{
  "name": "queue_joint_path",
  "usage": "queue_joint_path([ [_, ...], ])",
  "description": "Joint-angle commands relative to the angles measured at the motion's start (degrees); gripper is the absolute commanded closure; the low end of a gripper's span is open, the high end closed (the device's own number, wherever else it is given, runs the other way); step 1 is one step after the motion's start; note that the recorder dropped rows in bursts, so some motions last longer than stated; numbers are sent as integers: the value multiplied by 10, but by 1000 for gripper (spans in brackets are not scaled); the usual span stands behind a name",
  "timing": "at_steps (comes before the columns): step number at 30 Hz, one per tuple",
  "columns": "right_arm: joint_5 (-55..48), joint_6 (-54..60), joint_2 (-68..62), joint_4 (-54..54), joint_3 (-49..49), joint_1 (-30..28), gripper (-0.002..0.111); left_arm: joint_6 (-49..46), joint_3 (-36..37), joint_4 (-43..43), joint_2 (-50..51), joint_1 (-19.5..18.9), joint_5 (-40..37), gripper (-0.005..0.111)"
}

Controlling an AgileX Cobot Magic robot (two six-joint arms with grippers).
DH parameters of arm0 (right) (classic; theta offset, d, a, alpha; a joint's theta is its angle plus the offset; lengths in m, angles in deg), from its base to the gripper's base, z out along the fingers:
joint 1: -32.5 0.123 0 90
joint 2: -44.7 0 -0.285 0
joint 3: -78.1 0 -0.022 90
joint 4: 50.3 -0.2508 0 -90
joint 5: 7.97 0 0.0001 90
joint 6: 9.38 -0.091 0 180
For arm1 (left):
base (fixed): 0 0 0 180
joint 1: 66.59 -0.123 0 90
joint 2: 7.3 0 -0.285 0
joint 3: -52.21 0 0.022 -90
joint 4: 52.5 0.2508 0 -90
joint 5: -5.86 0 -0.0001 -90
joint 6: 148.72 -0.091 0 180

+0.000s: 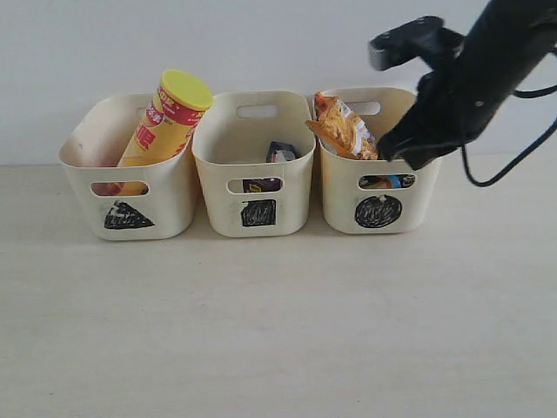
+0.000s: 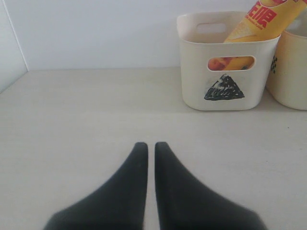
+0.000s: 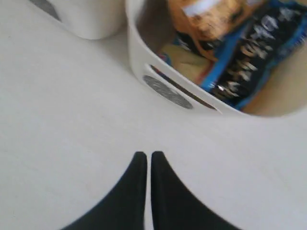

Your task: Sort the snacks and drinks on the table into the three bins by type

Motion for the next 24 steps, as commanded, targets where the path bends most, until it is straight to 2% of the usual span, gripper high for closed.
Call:
queue_joint_path([
  [1, -37, -41, 28, 3, 1, -69, 108, -2, 2, 1, -2, 0, 2, 102],
  [7, -43, -82, 84, 6, -31, -145, 108, -2, 2, 1, -2, 0, 2, 102],
  [12, -10, -89, 150, 7, -93, -183, 108, -2, 2, 1, -2, 0, 2, 102],
  [24, 177, -132, 379, -1, -321, -199, 108, -2, 2, 1, -2, 0, 2, 102],
])
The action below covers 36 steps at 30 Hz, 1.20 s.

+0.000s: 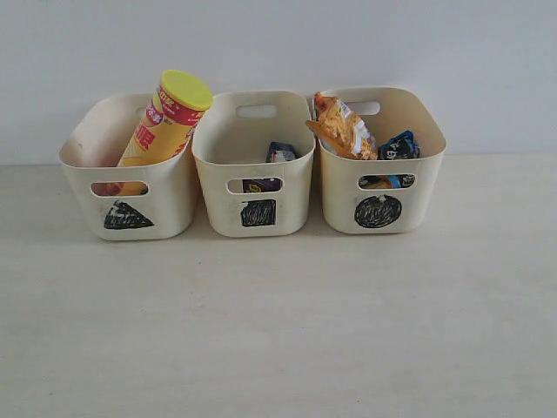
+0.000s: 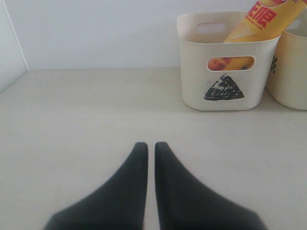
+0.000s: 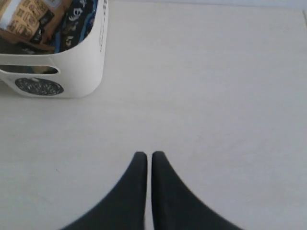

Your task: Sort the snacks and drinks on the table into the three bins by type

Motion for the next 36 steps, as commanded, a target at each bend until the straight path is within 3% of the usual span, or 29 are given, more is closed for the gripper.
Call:
queue_joint_path([
  [1, 72, -10, 85, -6, -80, -5, 108, -2, 2, 1, -2, 0, 2, 102],
  [19, 132, -32, 300, -54, -242, -5, 108, -2, 2, 1, -2, 0, 2, 102],
  [30, 132, 92, 356, -60, -246, -5, 108, -2, 2, 1, -2, 0, 2, 102],
  [36, 202, 119, 434, -90, -349, -5, 108, -2, 2, 1, -2, 0, 2, 102],
])
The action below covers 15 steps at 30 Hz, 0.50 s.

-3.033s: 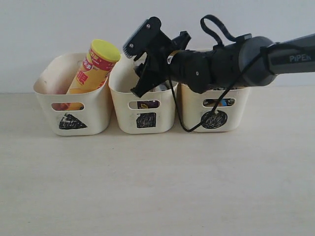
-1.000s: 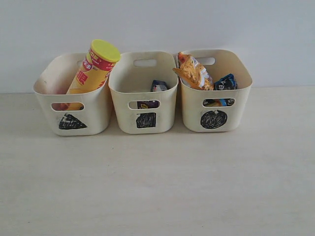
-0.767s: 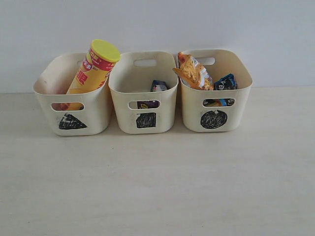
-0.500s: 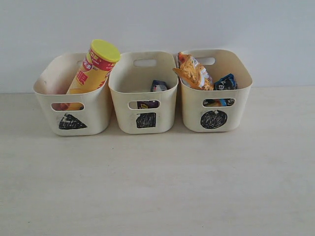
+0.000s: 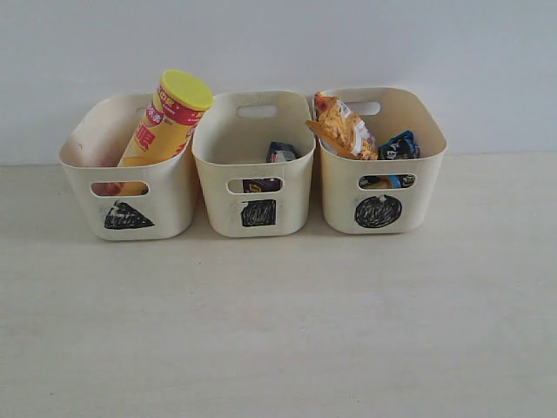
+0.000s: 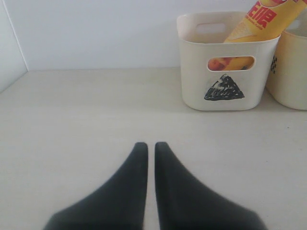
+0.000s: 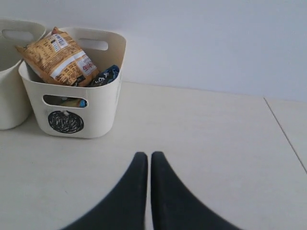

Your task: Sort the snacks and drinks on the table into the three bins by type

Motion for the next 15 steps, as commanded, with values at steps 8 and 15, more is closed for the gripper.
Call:
queue_joint_path([
  [8, 58, 33, 199, -13, -149, -5, 108, -2, 2, 1, -2, 0, 2, 102],
  [15, 62, 29, 223, -22, -183, -5, 108, -2, 2, 1, -2, 0, 2, 102],
])
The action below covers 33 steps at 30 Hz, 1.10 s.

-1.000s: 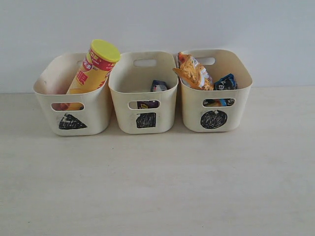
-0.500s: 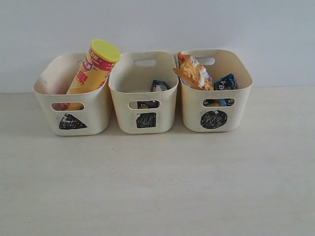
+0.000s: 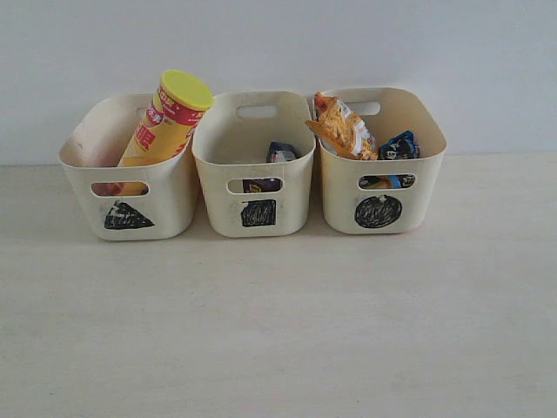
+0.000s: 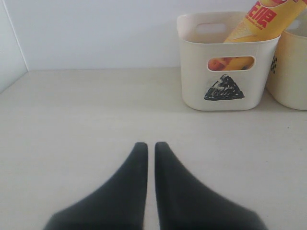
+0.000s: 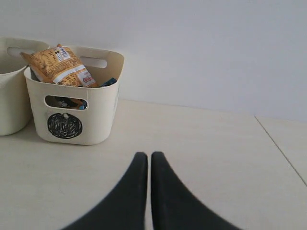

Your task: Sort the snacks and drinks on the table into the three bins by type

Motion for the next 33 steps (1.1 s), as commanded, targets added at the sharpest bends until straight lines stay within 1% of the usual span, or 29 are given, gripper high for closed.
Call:
queue_joint_path([
  [1, 6, 2, 5, -5, -13, -5, 108, -2, 2, 1, -2, 0, 2, 102],
  [6, 17, 2, 5, -13, -23, -5, 108, -2, 2, 1, -2, 0, 2, 102],
  [7, 32, -19, 13, 0, -36, -5, 108, -2, 2, 1, -2, 0, 2, 102],
  [8, 36, -83, 34, 50, -53, -5, 108, -2, 2, 1, -2, 0, 2, 102],
  [10, 36, -157, 67, 103, -75, -5, 108, -2, 2, 1, -2, 0, 2, 102],
  [15, 36, -171, 77, 104, -100, -5, 108, -2, 2, 1, -2, 0, 2, 102],
  [18, 47, -218, 77, 131, -114, -5, 108, -2, 2, 1, -2, 0, 2, 102],
  [25, 39, -197, 77, 131, -114, -5, 108, -2, 2, 1, -2, 0, 2, 102],
  [30, -11, -180, 77, 131, -114, -5, 108, -2, 2, 1, -2, 0, 2, 102],
  [33, -15, -170, 77, 131, -114, -5, 108, -2, 2, 1, -2, 0, 2, 102],
])
